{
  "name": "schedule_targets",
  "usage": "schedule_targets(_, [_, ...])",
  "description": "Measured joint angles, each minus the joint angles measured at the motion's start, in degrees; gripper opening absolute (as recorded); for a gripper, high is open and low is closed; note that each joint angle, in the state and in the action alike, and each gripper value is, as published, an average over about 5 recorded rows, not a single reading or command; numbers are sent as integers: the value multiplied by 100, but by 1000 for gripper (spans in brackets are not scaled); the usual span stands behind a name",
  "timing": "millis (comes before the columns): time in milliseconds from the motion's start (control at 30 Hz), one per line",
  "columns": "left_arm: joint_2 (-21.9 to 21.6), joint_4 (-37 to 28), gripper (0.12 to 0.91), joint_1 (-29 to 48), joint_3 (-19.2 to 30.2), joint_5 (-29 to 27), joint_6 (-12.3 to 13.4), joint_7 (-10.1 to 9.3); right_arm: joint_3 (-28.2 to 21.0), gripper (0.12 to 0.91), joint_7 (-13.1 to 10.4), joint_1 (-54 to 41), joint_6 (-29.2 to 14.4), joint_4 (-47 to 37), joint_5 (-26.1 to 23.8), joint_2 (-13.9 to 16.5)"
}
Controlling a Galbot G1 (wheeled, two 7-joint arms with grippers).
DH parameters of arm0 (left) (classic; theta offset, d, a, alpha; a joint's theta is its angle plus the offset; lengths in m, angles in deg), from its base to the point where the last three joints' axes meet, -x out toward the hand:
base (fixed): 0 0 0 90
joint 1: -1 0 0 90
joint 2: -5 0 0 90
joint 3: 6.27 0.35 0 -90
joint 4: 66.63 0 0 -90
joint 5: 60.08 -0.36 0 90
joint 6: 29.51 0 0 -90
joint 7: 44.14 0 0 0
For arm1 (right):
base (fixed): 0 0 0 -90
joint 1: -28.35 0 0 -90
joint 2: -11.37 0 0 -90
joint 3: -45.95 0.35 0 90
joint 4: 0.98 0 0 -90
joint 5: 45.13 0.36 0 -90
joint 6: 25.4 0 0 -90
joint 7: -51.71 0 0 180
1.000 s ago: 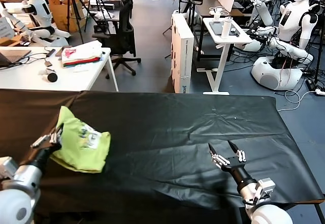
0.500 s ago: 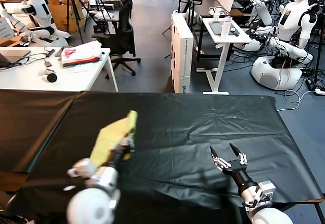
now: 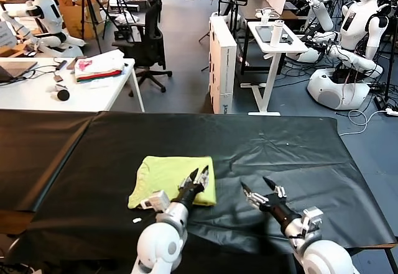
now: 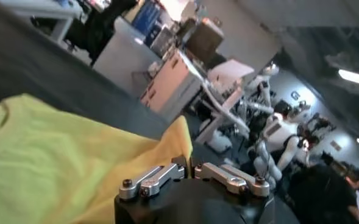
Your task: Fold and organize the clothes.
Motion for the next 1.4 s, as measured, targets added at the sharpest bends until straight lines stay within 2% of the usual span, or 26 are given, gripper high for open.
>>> schedule_targets(133, [1, 145, 800, -105, 87, -332, 42, 215, -269, 907, -227, -425, 535, -27, 683, 109])
schedule_targets(233, [2, 343, 894, -186, 30, -661, 196, 405, -515, 907, -473, -768, 878, -81, 1239, 96])
schedule_targets(333, [3, 573, 905, -251, -122, -799, 337, 480, -816, 907, -696, -1117, 1157, -178, 1751, 16])
schedule_targets(400, [3, 723, 906, -291, -260, -775, 380, 473, -1009, 907, -760, -1322, 1258, -261, 1934, -55])
schedule_targets(600, [-319, 1046, 907, -427, -682, -719, 476, 448, -1519, 893, -785, -1763, 1335, -588, 1983, -323])
schedule_targets(900, [-678, 1198, 907, -648, -967, -776, 603, 453, -1896, 686, -755, -2048, 1269, -1038, 1795, -596])
schedule_targets(1033, [-725, 1206, 907, -726, -1037, -786, 659, 459, -1846, 467, -742, -2001, 1214, -1117, 1781, -598])
schedule_targets(1100, [-734, 1208, 907, -763, -1056, -801, 691, 462, -1791, 316, -734, -1956, 1194, -1133, 1773, -592])
schedule_targets(1200, [-738, 1202, 907, -810, -1075, -832, 742, 465, -1705, 169, -732, -1884, 1164, -1126, 1760, -579])
schedule_targets(1400, [-763, 1162, 907, -875, -1170, -862, 836, 471, -1421, 148, -849, -1641, 1140, -995, 1652, -460])
